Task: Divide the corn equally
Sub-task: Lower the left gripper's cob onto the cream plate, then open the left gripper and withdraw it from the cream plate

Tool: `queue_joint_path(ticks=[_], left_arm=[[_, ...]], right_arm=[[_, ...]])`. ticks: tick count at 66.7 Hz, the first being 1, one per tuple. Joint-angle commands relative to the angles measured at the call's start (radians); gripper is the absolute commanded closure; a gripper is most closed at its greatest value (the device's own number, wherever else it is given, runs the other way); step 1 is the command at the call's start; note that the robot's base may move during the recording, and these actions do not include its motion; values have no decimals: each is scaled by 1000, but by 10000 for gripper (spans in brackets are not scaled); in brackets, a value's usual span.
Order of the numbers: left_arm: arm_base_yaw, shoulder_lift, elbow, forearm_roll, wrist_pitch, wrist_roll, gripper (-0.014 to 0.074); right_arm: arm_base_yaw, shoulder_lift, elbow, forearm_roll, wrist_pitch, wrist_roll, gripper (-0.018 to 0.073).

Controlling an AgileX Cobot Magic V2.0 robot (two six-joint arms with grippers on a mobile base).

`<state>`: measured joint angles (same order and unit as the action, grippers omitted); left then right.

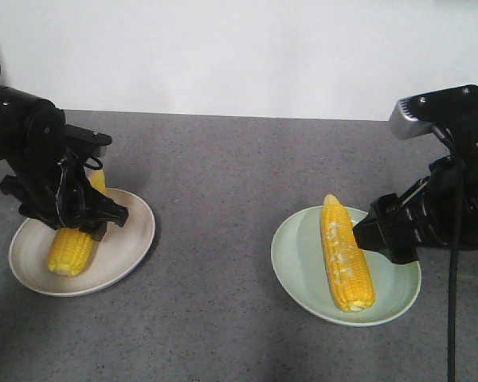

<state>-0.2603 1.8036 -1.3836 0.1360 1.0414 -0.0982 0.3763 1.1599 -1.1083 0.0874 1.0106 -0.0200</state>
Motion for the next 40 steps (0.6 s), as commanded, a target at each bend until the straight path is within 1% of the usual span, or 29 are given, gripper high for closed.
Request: queue_joint_path(ticks=[1, 17, 28, 37, 40], left_arm=[[-1, -47, -33, 5, -1, 13, 97], [-3, -56, -33, 2, 7, 19, 97], [-15, -124, -33, 1, -34, 19, 97], [-48, -215, -15, -14, -70, 30, 97], [-68, -250, 7, -15, -101, 37, 97]], right_arm=[[0, -21, -25, -3, -40, -2, 10], [0, -21, -25, -3, -40, -2, 10], [0, -21, -25, -3, -40, -2, 10], [0, -21, -25, -2, -40, -2, 10], [0, -21, -25, -2, -40, -2, 10]])
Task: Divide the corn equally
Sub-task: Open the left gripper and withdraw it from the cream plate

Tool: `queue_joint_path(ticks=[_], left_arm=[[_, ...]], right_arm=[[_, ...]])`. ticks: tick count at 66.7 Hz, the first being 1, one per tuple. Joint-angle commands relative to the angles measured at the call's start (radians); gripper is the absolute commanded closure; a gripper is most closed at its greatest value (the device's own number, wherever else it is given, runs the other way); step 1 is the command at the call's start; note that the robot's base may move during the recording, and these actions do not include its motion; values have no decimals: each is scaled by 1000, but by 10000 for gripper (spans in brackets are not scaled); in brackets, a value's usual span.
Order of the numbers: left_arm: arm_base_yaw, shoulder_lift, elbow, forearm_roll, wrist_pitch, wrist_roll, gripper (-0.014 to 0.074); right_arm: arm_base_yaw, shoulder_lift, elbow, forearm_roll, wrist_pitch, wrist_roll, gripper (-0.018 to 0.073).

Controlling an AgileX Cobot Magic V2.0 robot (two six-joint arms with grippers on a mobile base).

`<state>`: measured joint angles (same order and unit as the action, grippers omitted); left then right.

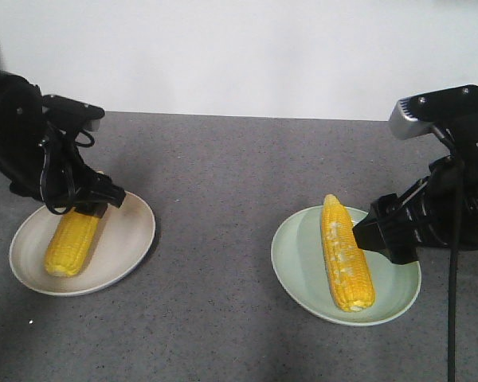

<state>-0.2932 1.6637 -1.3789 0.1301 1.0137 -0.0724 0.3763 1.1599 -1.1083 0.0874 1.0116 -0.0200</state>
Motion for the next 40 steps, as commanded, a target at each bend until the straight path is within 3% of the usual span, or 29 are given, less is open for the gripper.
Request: queue_joint_path(ticks=[1, 26, 40], left_arm=[[-41, -129, 12, -9, -82, 11, 97], [-167, -447, 281, -9, -240, 12, 97], [-181, -619, 419, -8, -286, 19, 97]], right_arm=[[0, -21, -25, -2, -41, -2, 10], [0, -21, -25, -2, -41, -2, 10], [0, -21, -25, -3, -53, -4, 10]])
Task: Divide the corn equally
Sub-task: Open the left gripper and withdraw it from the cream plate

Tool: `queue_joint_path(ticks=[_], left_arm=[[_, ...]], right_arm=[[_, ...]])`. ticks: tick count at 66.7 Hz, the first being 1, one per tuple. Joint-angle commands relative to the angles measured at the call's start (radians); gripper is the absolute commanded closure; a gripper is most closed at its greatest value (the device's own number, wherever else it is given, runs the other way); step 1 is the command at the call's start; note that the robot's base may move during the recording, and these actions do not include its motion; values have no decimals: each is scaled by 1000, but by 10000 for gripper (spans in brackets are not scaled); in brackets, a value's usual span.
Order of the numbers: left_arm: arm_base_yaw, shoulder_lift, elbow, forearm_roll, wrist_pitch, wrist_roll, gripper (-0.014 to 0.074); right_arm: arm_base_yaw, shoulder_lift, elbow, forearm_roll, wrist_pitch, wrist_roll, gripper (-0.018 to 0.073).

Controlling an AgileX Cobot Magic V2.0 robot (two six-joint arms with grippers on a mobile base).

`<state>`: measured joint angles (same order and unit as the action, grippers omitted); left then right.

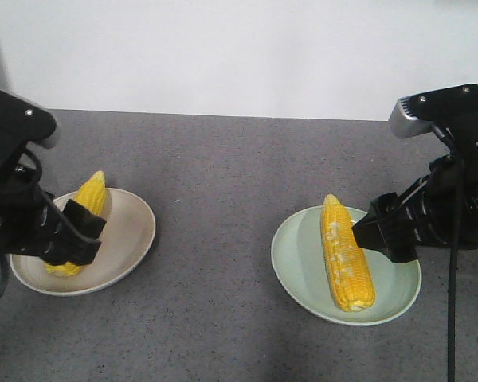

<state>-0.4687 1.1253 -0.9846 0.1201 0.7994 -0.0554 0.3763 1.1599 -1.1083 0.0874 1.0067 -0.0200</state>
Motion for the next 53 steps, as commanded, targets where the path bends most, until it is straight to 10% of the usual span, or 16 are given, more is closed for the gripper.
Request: queue_joint_path(ticks=[1, 33, 53], left_arm=[[-5, -91, 34, 2, -74, 2, 97], [-5, -374, 246, 2, -111, 2, 136], [-5, -397, 258, 1, -109, 1, 347]], right_arm=[[0, -21, -25, -3, -45, -4, 10], [0, -21, -25, -4, -44, -3, 34], [0, -21, -25, -4, -39, -4, 337]])
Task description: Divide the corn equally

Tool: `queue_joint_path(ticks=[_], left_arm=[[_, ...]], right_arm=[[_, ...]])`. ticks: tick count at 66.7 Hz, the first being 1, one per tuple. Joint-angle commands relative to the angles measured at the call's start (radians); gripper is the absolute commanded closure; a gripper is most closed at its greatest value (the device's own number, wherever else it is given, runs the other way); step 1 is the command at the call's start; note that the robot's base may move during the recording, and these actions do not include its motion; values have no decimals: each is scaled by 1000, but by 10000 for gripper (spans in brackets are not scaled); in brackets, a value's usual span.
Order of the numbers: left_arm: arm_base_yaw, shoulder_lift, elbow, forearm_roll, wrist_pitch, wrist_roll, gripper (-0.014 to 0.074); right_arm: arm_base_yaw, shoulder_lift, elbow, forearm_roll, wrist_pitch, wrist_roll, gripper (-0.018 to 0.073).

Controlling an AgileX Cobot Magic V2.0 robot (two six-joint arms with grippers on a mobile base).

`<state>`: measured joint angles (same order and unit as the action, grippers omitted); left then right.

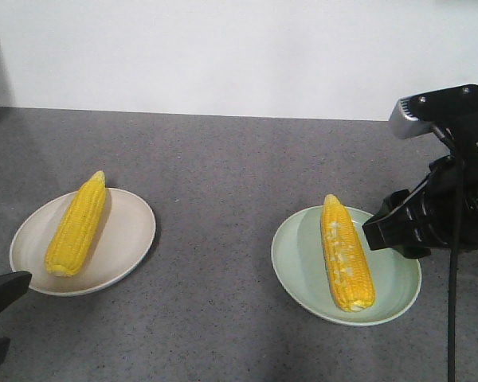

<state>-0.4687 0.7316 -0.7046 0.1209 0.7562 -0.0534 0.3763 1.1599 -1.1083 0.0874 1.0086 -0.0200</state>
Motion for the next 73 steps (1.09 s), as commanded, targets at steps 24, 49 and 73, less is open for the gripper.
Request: queue_joint_path(ticks=[24, 49, 73], left_arm=[[-5, -3, -22, 0, -71, -1, 605], [-5, -3, -22, 0, -51, -1, 605], [4, -22, -20, 7, -54, 1, 605]], right_arm=[[0, -21, -25, -6, -42, -8, 569], [0, -21, -25, -3, -41, -7, 569], [0, -21, -25, -3, -41, -7, 569]])
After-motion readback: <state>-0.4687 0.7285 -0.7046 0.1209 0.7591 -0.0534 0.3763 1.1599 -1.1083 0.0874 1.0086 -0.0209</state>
